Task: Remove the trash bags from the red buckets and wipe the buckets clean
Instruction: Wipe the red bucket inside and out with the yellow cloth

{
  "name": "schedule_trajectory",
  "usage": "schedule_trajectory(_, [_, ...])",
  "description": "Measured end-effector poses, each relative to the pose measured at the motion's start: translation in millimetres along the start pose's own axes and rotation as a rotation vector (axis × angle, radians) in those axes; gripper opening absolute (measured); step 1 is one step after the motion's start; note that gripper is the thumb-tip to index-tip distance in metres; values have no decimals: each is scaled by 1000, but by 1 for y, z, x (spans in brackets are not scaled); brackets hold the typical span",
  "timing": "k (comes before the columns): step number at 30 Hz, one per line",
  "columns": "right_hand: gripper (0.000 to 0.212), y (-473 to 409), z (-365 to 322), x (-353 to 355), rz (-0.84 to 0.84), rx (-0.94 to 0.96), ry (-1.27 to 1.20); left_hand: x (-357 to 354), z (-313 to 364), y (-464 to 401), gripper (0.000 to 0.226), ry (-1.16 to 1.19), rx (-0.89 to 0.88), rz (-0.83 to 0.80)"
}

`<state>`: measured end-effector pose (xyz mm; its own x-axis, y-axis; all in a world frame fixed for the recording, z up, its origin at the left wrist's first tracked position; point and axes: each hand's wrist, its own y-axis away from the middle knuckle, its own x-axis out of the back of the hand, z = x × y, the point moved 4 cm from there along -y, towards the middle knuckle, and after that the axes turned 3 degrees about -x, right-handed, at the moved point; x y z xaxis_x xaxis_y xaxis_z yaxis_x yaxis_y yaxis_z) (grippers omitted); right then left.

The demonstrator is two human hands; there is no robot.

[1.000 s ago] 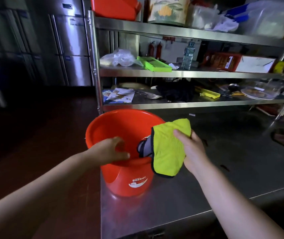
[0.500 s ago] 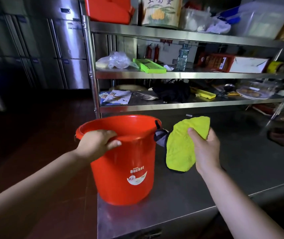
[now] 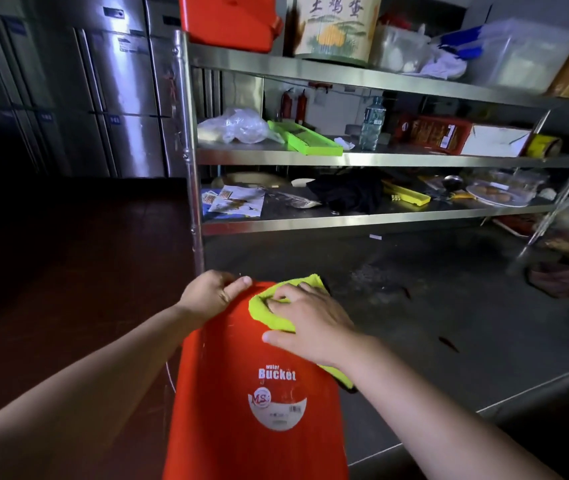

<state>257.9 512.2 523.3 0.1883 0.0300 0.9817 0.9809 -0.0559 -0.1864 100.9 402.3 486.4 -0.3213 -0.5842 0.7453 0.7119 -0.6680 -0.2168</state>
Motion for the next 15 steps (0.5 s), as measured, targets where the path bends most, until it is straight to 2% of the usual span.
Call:
schedule_trajectory(3, [52,-14,8,-10,-39,59,52,0,-12,-9,47,26,-13,-43])
schedule_trajectory(7, [62,-32,12,-23,12,51,49,1,-22,-21,45,61,-28,-90])
schedule_trajectory(11, [58,-29,8,-49,93,-95,-82,1,-27,-21,46,-6,-30,-49])
schedule_trajectory(15, [50,-7,-3,-61,149,-107,-127,-4,-25,-19,51,-124,-29,19])
